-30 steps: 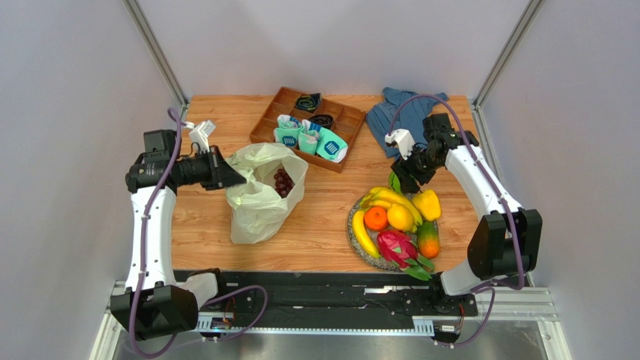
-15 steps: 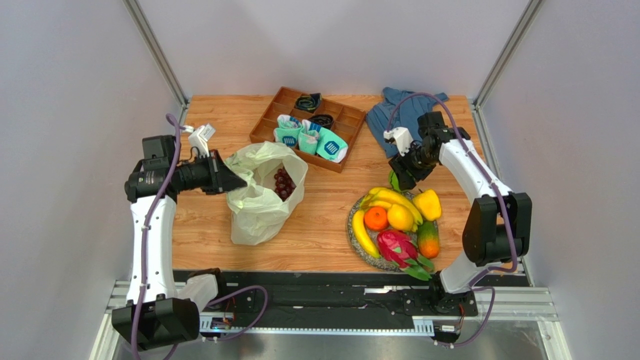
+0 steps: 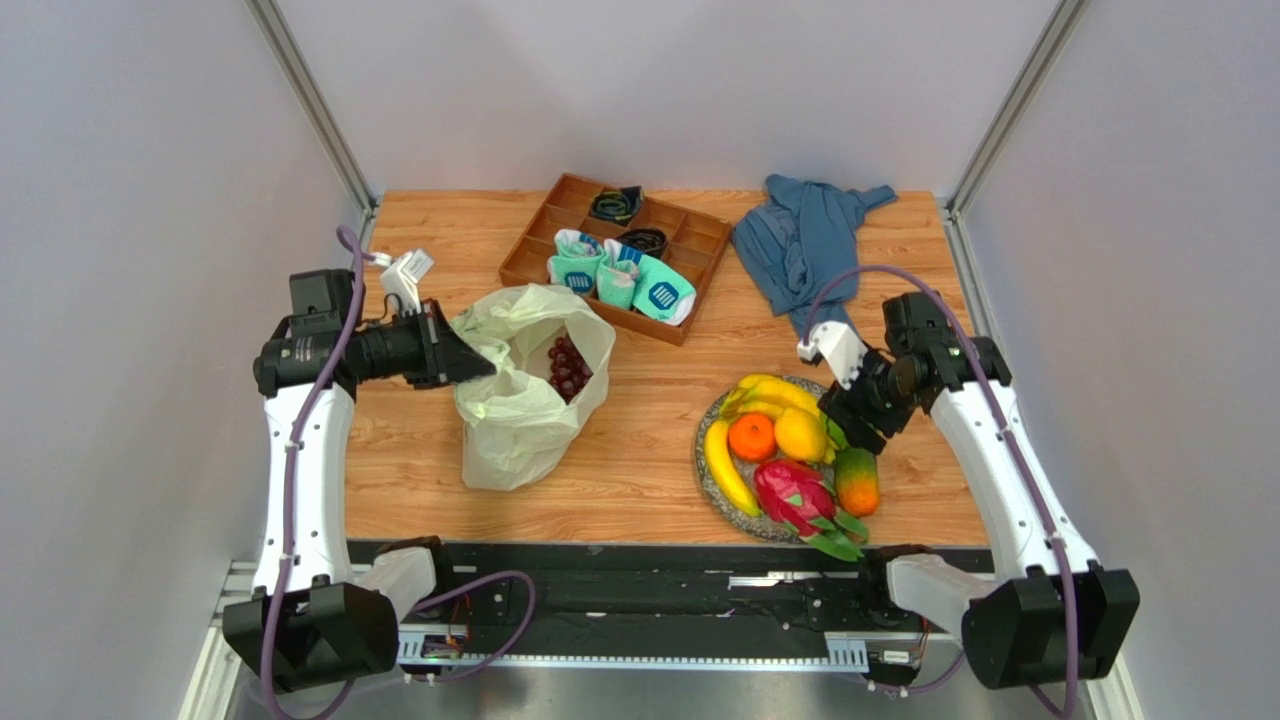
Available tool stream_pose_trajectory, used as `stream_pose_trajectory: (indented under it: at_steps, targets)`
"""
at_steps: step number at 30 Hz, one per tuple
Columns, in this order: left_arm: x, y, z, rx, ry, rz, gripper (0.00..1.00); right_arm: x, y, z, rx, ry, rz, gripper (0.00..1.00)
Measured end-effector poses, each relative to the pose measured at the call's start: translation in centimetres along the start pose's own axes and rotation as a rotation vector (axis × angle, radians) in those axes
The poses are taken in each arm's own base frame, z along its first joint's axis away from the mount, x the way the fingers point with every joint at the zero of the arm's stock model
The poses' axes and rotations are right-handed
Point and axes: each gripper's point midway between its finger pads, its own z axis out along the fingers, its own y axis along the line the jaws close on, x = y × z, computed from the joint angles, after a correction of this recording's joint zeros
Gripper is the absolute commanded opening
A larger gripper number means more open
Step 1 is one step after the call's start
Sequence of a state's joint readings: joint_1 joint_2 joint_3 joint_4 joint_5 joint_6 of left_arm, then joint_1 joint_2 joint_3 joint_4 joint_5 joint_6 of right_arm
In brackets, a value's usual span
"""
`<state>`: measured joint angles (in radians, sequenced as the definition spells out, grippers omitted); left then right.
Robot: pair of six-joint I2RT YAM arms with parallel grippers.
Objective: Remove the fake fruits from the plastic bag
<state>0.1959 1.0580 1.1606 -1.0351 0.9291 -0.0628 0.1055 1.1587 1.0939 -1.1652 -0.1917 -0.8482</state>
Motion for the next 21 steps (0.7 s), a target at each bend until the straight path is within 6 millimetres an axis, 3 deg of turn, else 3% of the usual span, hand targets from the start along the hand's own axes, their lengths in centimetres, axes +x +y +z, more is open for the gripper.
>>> stream_pose_trajectory:
  at_steps: [4, 12, 19, 20, 21]
  targets:
    - [-0.1, 0.5, 0.4, 0.002, 0.016, -0.023, 0.00, 2.7, 2.6, -0.1, -0.059, 0.049, -0.053, 0.09]
    - [-0.5, 0.6, 0.5, 0.005, 0.016, -0.024, 0.00, 2.7, 4.5, 0.1, -0.162, 0.032, -0.082, 0.46]
    - [-0.6, 0.5, 0.5, 0.006, 0.014, -0.022, 0.00, 3.7, 5.3, 0.9, -0.230, 0.082, -0.100, 0.68]
    - [-0.6, 0.5, 0.5, 0.007, 0.014, -0.022, 0.00, 3.7, 5.3, 0.9, -0.232, 0.082, -0.102, 0.99]
    - [-0.6, 0.5, 0.5, 0.008, 0.014, -0.022, 0.00, 3.7, 5.3, 0.9, -0.234, 0.081, -0.104, 1.00]
